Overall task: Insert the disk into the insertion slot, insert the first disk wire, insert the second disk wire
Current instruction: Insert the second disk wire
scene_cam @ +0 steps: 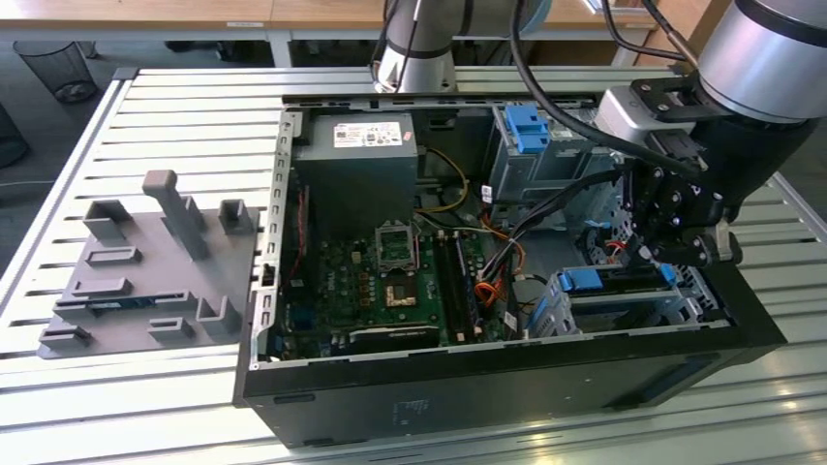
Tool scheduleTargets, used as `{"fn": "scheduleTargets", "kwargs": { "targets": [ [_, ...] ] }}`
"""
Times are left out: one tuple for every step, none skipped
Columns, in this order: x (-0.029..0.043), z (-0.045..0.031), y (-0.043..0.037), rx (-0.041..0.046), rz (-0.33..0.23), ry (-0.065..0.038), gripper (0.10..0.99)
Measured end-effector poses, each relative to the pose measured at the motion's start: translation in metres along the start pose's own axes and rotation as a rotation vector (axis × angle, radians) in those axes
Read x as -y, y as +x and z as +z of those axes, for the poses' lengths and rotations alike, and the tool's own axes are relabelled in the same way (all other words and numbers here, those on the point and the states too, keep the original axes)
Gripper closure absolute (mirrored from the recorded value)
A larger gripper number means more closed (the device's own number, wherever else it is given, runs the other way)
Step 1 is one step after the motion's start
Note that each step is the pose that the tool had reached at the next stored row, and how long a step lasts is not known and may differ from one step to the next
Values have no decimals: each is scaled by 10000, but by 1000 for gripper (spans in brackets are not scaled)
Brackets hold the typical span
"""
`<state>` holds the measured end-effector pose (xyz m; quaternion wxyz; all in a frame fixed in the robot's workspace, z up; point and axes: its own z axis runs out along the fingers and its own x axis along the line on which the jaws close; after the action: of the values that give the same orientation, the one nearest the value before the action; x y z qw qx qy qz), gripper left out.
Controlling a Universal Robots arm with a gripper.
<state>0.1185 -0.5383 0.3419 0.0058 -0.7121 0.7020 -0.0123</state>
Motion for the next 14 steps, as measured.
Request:
{"fn": "scheduleTargets", "kwargs": {
  "targets": [
    [-17, -1, 0, 13, 0, 0, 980],
    [-36, -1, -1, 24, 0, 0, 980],
    [-53, -4, -1, 28, 1, 0, 980],
    [-69, -12, 0, 34, 1, 0, 980],
    [-84, -26, -1, 53, 2, 1, 980],
    [-97, -44, -1, 79, 3, 1, 980],
    [-109, -63, -1, 105, 3, 1, 980],
    [-121, -81, -2, 130, 4, 2, 980],
    [-135, -99, -2, 150, 4, 2, 980],
    [-149, -117, -3, 169, 5, 2, 980],
    [-164, -134, -4, 190, 5, 3, 980],
    [-177, -151, -5, 208, 5, 3, 980],
    [-188, -162, -8, 219, 6, 3, 980],
    [-198, -168, -13, 227, 6, 3, 980]
  ]
}}
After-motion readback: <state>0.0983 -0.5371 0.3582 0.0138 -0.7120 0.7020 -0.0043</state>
